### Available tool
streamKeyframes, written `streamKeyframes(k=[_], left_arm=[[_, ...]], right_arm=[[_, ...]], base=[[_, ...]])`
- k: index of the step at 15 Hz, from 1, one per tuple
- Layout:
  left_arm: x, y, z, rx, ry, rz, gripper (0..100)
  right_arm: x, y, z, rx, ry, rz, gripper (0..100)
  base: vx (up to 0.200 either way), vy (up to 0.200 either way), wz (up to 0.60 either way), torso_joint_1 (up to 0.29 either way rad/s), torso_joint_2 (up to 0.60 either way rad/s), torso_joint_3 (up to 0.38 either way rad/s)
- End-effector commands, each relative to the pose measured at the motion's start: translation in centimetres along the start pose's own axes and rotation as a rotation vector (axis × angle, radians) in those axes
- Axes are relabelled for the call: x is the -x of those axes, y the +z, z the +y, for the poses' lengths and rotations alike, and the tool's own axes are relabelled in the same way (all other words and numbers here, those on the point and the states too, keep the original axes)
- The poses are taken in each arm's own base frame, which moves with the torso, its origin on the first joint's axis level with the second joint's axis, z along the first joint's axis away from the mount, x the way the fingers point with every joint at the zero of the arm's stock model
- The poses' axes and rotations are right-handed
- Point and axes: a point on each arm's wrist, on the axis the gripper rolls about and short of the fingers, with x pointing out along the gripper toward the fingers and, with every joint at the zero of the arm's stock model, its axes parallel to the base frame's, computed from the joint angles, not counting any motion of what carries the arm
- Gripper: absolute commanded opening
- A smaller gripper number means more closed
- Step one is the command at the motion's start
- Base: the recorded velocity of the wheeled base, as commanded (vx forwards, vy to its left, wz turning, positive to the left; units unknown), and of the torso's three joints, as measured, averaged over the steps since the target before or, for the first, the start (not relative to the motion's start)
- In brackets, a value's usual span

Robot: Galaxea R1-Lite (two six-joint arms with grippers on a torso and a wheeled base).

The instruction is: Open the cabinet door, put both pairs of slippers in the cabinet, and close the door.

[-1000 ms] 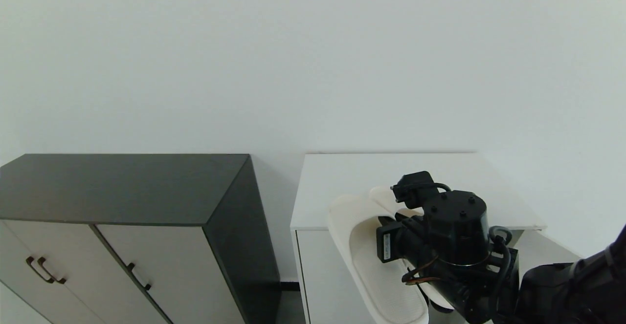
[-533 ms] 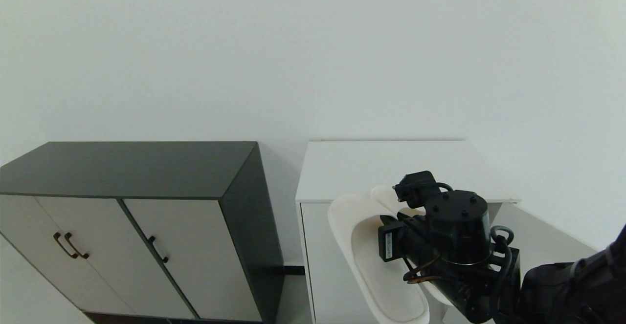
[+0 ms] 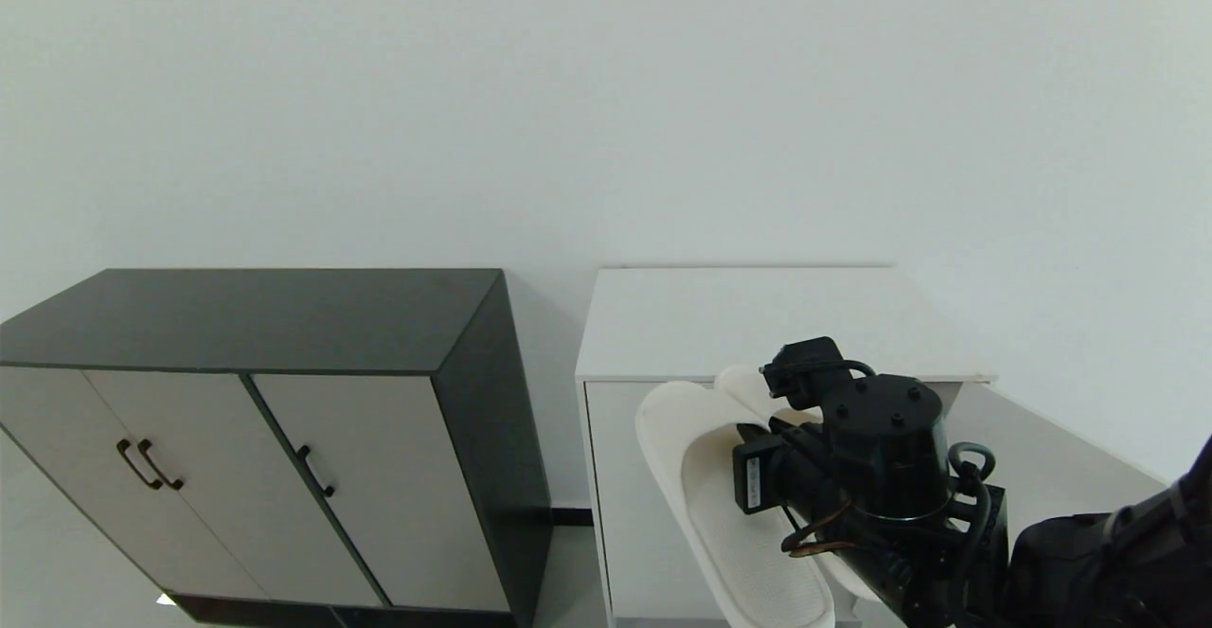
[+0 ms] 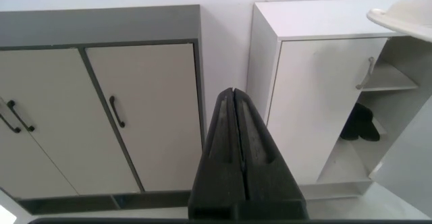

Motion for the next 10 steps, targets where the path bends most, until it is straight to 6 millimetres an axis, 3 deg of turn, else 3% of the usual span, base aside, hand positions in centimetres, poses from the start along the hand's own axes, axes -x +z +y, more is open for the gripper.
streamKeyframes(k=[1, 4, 10], left_arm=[[-0.01, 0.0, 0.0, 0.0, 0.0, 0.001, 0], [0.0, 0.05, 0.0, -0.001, 0.0, 0.0, 0], [0.0, 0.05, 0.0, -0.001, 0.0, 0.0, 0]], right_arm=[[-0.1, -0.14, 0.03, 0.002, -0.001, 0.004, 0], [-0.09, -0.23, 0.06, 0.004, 0.0, 0.007, 0], [-0.08, -0.27, 0.05, 0.005, 0.0, 0.008, 0]], base=[[0.0, 0.0, 0.0, 0.0, 0.0, 0.0], [0.0, 0.0, 0.0, 0.0, 0.0, 0.0], [0.0, -0.2, 0.0, -0.001, 0.0, 0.004]])
